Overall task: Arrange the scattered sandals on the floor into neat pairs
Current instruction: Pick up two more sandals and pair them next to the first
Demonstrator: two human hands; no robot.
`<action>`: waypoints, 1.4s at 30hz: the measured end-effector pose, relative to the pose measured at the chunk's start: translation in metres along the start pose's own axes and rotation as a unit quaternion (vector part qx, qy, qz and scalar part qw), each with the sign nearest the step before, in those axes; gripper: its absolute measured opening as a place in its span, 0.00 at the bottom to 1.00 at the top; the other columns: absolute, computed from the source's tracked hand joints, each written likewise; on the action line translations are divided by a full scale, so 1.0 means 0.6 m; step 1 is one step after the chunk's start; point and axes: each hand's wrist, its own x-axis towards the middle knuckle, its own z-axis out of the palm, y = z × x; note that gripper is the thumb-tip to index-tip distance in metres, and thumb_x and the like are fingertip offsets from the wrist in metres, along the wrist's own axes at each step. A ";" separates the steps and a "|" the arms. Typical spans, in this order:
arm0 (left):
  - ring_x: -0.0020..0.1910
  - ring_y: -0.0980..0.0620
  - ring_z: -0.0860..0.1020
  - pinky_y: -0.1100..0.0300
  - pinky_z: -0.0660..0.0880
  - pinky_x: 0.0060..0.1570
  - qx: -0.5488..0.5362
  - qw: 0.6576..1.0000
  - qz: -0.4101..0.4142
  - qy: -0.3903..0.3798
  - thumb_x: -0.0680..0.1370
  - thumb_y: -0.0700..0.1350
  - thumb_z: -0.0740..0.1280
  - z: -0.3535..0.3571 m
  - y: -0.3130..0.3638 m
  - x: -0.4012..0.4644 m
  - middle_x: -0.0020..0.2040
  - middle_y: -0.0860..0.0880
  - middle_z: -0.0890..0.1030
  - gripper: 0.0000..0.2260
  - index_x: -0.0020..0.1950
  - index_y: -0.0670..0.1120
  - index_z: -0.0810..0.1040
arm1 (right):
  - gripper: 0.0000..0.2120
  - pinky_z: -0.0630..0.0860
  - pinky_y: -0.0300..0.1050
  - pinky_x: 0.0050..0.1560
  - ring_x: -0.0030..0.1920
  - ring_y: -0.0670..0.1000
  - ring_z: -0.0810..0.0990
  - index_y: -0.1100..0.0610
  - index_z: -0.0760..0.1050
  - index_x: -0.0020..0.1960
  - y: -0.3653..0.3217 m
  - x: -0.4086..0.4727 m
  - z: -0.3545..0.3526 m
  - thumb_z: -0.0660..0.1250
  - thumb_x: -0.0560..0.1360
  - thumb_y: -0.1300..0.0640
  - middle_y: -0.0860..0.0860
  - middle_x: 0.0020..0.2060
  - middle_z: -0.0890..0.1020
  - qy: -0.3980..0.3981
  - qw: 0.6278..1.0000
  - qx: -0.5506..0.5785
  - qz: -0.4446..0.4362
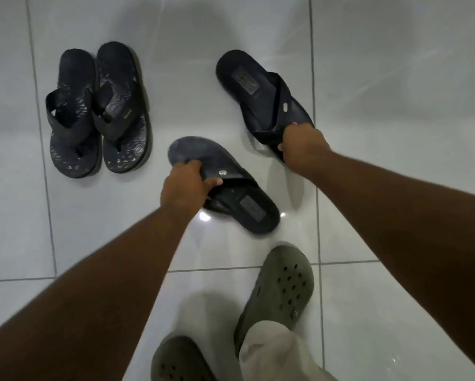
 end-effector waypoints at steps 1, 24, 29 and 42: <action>0.47 0.42 0.79 0.50 0.77 0.48 0.000 1.000 -0.010 0.000 0.75 0.61 0.66 -0.003 0.002 0.006 0.50 0.43 0.81 0.22 0.58 0.45 0.77 | 0.14 0.75 0.51 0.52 0.57 0.65 0.78 0.66 0.73 0.60 0.013 -0.006 0.006 0.64 0.78 0.59 0.64 0.57 0.78 0.006 1.000 0.014 0.006; 0.43 0.39 0.84 0.53 0.81 0.46 -0.247 0.953 -0.177 0.004 0.73 0.66 0.65 0.014 0.000 -0.019 0.49 0.40 0.84 0.29 0.56 0.41 0.77 | 0.29 0.65 0.59 0.71 0.68 0.66 0.66 0.52 0.65 0.71 0.006 0.000 0.031 0.68 0.73 0.46 0.61 0.74 0.57 0.067 0.988 0.135 0.020; 0.62 0.39 0.74 0.48 0.74 0.58 -0.085 0.993 -0.005 0.079 0.70 0.54 0.75 -0.017 0.021 0.011 0.67 0.41 0.68 0.35 0.71 0.48 0.64 | 0.27 0.63 0.59 0.73 0.73 0.70 0.58 0.51 0.62 0.73 0.007 0.008 0.050 0.65 0.77 0.51 0.63 0.77 0.43 0.041 0.995 0.087 0.011; 0.80 0.41 0.44 0.40 0.59 0.73 0.097 0.980 0.173 -0.004 0.71 0.60 0.71 -0.013 0.002 0.044 0.81 0.43 0.46 0.40 0.78 0.49 0.59 | 0.43 0.68 0.66 0.65 0.71 0.69 0.62 0.48 0.48 0.78 0.027 -0.047 0.078 0.70 0.73 0.48 0.61 0.78 0.49 0.110 0.993 0.010 -0.030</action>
